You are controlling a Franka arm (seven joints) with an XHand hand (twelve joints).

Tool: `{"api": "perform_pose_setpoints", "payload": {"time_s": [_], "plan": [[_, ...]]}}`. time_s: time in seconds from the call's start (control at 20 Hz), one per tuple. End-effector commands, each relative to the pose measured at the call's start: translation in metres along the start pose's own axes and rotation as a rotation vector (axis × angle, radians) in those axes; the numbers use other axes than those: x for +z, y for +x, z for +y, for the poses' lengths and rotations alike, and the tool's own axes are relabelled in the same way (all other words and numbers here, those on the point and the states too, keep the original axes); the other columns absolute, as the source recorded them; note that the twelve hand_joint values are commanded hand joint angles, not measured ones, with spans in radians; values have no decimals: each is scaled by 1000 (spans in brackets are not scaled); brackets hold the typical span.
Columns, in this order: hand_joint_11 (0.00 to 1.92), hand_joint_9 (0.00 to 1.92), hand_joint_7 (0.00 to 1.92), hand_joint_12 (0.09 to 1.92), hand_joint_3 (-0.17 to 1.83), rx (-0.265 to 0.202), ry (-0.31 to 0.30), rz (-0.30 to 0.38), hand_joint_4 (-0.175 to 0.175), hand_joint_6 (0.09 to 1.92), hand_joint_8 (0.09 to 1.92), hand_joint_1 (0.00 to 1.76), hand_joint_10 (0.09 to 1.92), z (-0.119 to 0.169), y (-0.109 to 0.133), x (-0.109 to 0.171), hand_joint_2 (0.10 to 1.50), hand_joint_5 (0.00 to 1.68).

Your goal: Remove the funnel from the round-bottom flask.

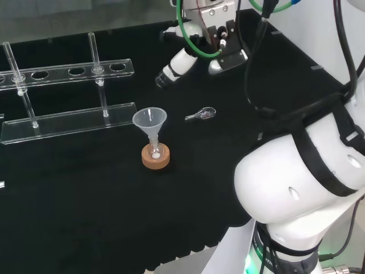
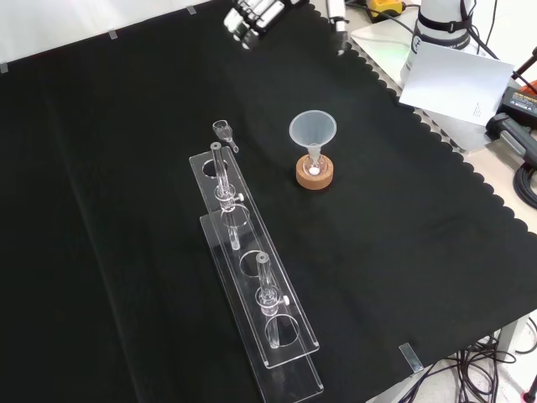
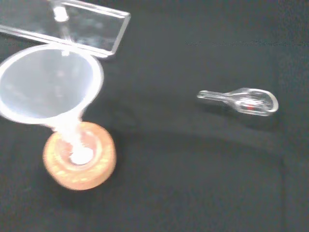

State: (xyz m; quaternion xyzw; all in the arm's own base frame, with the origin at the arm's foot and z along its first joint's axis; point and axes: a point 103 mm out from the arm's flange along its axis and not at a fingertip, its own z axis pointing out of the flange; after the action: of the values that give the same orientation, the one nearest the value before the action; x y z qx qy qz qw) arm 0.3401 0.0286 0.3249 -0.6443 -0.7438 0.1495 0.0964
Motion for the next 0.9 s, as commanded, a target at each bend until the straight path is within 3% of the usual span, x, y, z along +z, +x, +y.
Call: {"api": "perform_pose_setpoints", "payload": {"time_s": [0.05,0.45,0.9], "plan": [[0,0,0,87,79,-94,2,37,47,87,87,447,87,-8,20,-3,530,0],[0,0,0,87,81,-118,-11,37,28,87,87,536,87,-4,33,14,567,0],[0,0,0,87,78,-127,37,-11,19,87,87,549,87,13,57,35,575,0]]}}
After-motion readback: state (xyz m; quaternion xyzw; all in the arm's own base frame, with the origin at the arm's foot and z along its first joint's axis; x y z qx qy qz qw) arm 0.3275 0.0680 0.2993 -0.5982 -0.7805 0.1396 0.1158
